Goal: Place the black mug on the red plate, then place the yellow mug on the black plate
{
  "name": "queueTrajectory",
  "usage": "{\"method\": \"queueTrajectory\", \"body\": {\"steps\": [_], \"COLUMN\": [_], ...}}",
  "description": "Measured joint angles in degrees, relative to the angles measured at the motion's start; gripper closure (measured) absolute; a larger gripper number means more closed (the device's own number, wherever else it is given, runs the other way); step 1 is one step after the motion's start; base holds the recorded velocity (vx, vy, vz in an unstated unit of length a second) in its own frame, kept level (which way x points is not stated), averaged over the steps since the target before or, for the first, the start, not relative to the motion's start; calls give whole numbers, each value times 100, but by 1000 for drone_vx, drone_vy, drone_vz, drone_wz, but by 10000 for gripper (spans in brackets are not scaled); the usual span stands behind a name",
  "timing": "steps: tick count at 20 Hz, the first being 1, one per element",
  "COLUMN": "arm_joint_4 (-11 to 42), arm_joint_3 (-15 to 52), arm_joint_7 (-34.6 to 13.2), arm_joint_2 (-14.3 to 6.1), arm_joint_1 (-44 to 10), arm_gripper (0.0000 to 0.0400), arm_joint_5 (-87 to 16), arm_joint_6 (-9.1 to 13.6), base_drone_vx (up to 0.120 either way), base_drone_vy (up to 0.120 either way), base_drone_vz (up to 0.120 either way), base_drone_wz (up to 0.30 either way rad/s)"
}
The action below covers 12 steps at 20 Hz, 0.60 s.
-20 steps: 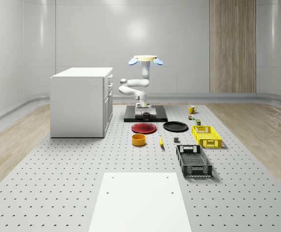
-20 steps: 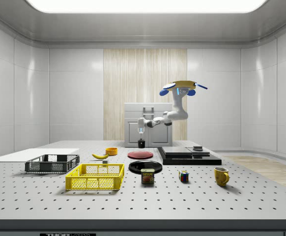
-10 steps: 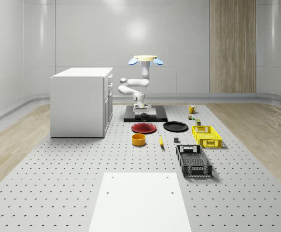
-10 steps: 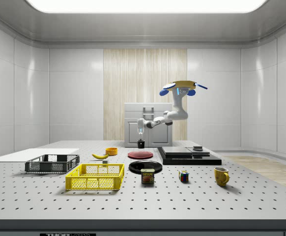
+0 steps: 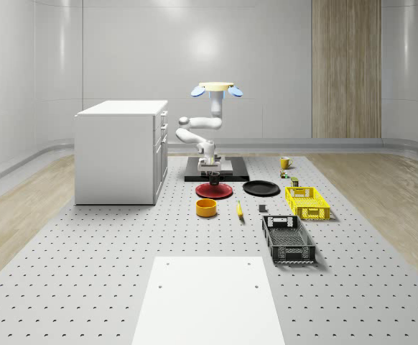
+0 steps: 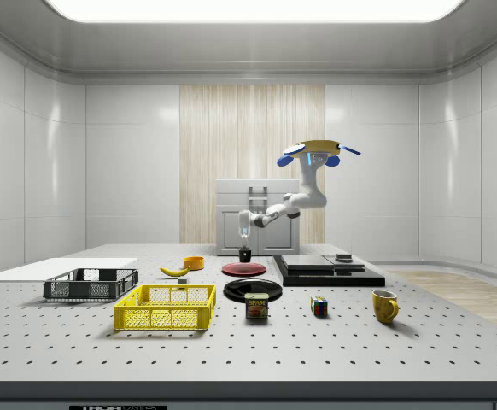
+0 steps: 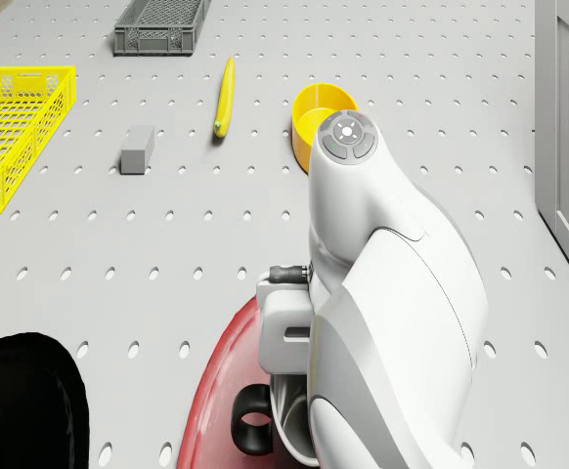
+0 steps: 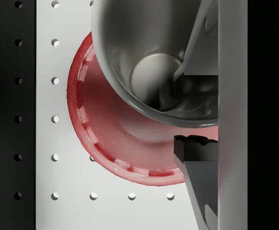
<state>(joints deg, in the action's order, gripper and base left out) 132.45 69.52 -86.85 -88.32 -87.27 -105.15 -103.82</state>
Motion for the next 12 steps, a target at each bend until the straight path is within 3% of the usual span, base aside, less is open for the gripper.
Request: {"method": "queueTrajectory", "body": {"steps": [7, 8, 10, 12], "arm_joint_4": [-142, -156, -175, -163], "arm_joint_3": [-232, -253, -282, -267], "arm_joint_7": [-12, -14, -17, -19], "arm_joint_2": [14, 14, 11, -7], "arm_joint_1": [-102, -112, -128, -125], "arm_gripper": [290, 267, 162, 98], "arm_joint_5": [-141, -152, -166, -144], "arm_joint_6": [-196, -215, -244, -242], "base_drone_vx": [0, 0, 0, 0], "base_drone_vy": [0, 0, 0, 0], "base_drone_vz": [0, 0, 0, 0], "base_drone_wz": [0, 0, 0, 0]}}
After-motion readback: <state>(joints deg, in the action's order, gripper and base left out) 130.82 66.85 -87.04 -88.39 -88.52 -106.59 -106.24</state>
